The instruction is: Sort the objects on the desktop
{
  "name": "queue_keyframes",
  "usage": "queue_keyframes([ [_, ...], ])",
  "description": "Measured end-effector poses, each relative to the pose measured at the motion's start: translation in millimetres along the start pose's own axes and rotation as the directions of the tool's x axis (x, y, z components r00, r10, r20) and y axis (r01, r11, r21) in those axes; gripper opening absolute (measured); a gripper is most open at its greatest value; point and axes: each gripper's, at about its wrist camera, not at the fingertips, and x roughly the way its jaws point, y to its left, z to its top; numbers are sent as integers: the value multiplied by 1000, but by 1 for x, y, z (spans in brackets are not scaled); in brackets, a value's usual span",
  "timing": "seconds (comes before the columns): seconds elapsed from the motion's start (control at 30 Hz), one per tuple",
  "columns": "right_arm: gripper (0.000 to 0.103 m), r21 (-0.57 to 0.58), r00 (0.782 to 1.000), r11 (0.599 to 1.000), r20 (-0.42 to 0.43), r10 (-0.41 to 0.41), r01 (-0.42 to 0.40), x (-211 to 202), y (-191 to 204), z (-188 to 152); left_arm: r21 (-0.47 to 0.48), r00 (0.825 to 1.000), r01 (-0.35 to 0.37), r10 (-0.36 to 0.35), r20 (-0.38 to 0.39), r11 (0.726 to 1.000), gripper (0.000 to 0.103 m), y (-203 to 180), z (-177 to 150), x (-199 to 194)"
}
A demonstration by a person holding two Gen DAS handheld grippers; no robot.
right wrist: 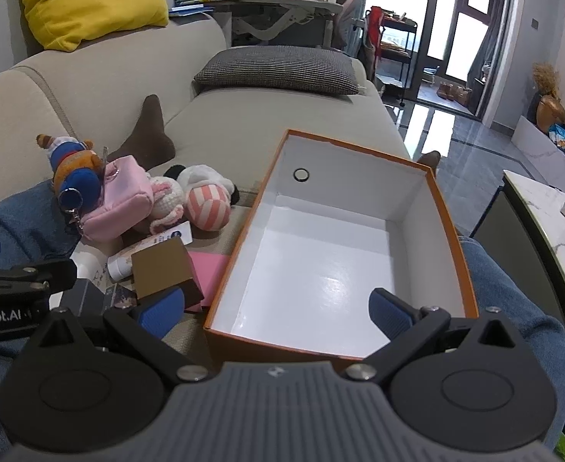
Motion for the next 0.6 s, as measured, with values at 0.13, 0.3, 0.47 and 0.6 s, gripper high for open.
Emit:
queue_keyframes([
  [0.13,102,-55,999,998,25,39,-37,3,8,6,-8,999,1,-1,-39,1000,102,19,9,4],
  [0.3,92,-147,994,984,33,105,-99,19,21,31,-35,996,3,-6,-86,999,84,42,36,15],
  [0.47,72,-203,983,963,7,184,-178,48,38,64,-94,989,33,-46,-140,995,82,60,71,40],
  [0.6,52,-238,971,941,-46,237,-241,80,55,87,-161,987,35,-60,-150,986,82,71,98,65],
])
